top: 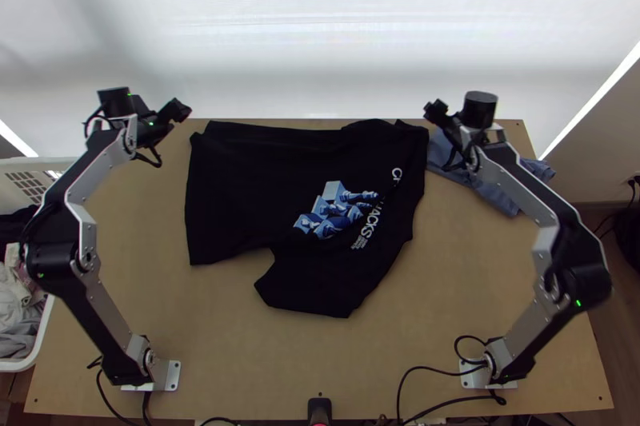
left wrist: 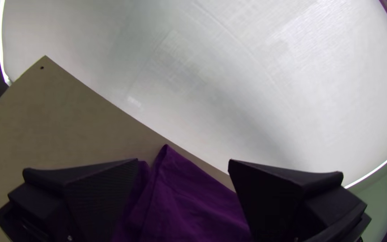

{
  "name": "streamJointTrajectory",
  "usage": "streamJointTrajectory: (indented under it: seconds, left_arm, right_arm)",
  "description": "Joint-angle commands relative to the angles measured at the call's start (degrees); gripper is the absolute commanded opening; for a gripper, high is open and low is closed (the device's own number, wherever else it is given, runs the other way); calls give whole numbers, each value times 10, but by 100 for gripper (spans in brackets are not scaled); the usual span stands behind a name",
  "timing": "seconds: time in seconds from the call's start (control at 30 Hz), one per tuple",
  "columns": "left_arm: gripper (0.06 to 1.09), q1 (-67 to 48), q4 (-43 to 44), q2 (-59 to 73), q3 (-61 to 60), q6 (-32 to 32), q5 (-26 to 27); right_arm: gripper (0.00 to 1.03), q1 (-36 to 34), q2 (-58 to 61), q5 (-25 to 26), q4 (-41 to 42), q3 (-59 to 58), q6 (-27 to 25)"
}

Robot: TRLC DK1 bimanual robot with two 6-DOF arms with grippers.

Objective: Fold the t-shirt

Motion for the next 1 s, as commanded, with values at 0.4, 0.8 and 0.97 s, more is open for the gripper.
streamJointTrajectory:
  seconds: [0.4,0.8,0.97]
  left_arm:
    - [105,11,-118,-274,-137,94,13]
    - [105,17,-161,-324,-137,118,8]
    - [105,20,-176,-335,-141,126,5]
  right_arm:
    - [84,56,-303,-107,-314,-166,130]
    - [61,182,-252,-203,-553,-251,181]
    - [51,244,-215,-210,-557,-266,183]
